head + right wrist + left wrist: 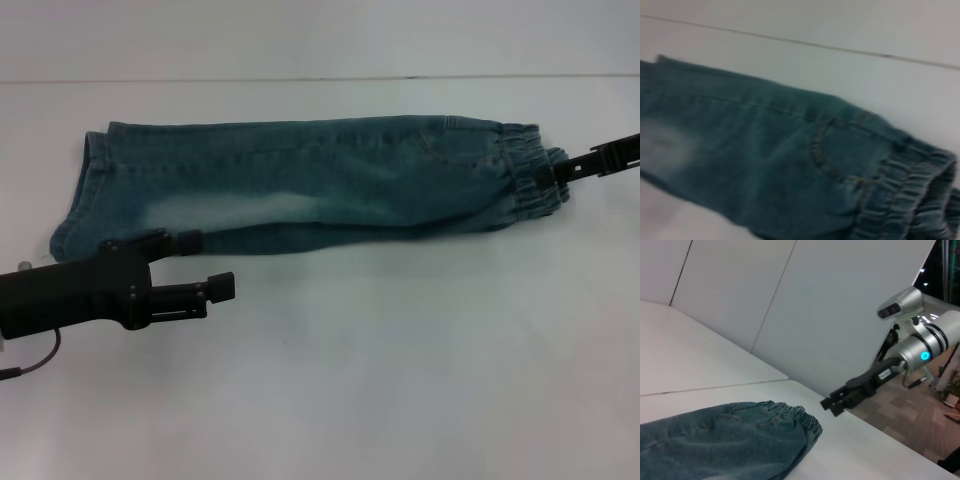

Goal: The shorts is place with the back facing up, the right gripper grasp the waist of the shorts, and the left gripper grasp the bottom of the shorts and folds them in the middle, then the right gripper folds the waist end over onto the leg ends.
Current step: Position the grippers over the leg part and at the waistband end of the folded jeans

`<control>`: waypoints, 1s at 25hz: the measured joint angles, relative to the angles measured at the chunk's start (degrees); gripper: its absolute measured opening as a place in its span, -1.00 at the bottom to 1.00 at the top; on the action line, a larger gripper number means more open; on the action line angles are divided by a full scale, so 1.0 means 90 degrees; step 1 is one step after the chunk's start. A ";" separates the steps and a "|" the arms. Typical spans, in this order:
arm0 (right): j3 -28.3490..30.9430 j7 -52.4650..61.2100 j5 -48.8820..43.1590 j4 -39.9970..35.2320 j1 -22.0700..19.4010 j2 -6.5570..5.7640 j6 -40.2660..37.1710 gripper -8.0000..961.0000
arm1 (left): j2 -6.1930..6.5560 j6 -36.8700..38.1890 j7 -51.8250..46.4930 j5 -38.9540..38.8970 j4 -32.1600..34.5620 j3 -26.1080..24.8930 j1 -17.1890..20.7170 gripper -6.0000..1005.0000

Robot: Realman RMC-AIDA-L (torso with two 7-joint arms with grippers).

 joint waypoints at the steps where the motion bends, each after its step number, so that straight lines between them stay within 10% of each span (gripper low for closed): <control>1: -0.0017 0.0041 -0.0112 0.0000 0.0039 0.0049 0.0140 0.98 | -0.0004 -0.0010 0.0010 0.0001 0.0000 0.0001 0.0000 0.89; 12: -0.0409 0.0196 -0.0594 0.0114 0.0179 0.0414 0.1391 0.97 | -0.0081 -0.0211 0.0016 0.0007 -0.0090 0.0139 0.0019 0.89; 25: -0.0516 0.0121 -0.0558 0.1247 0.0344 0.0504 0.2678 0.96 | -0.0081 -0.0244 0.0016 0.0007 -0.0161 0.0158 -0.0016 0.89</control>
